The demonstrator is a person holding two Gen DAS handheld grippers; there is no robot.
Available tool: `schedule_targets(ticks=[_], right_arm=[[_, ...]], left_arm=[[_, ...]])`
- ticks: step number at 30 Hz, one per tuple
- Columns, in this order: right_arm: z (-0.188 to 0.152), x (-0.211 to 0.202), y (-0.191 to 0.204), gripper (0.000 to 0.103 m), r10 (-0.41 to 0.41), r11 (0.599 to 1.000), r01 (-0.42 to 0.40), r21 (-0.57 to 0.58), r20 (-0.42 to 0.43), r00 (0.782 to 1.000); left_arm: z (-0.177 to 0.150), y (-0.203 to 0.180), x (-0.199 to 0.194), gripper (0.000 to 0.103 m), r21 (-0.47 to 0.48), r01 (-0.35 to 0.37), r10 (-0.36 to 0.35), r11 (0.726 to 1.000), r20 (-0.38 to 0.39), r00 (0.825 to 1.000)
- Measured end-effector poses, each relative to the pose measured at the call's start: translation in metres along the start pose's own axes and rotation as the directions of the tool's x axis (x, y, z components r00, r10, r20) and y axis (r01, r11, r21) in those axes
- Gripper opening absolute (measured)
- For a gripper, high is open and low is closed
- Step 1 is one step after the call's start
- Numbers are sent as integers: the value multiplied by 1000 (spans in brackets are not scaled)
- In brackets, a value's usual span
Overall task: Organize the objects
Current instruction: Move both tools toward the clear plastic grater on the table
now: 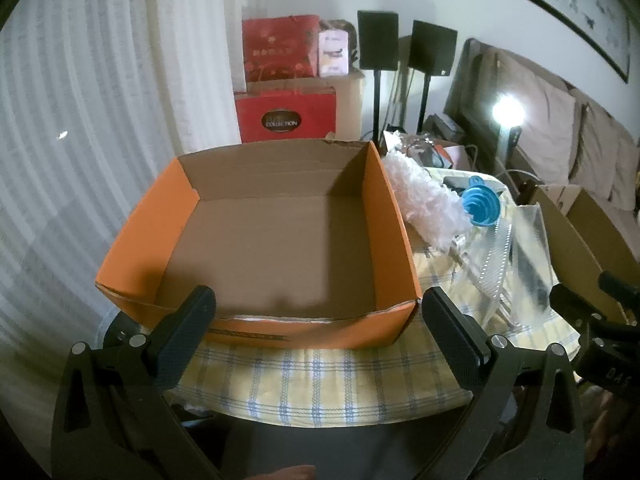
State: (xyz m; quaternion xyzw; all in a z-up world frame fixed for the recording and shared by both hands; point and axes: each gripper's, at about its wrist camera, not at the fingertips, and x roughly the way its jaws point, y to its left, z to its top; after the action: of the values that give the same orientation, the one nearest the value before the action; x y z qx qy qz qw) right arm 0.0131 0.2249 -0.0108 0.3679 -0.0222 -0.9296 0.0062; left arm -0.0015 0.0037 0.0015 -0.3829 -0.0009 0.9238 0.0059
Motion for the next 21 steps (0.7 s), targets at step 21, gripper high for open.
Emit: schedule_targets(ticks=[21], right_arm=[[-1,4,-7,103,-6,1000,6,14,-3,1000]], left_arm=[[0,-11,4,103,20,29,-29,999,-7,1000]])
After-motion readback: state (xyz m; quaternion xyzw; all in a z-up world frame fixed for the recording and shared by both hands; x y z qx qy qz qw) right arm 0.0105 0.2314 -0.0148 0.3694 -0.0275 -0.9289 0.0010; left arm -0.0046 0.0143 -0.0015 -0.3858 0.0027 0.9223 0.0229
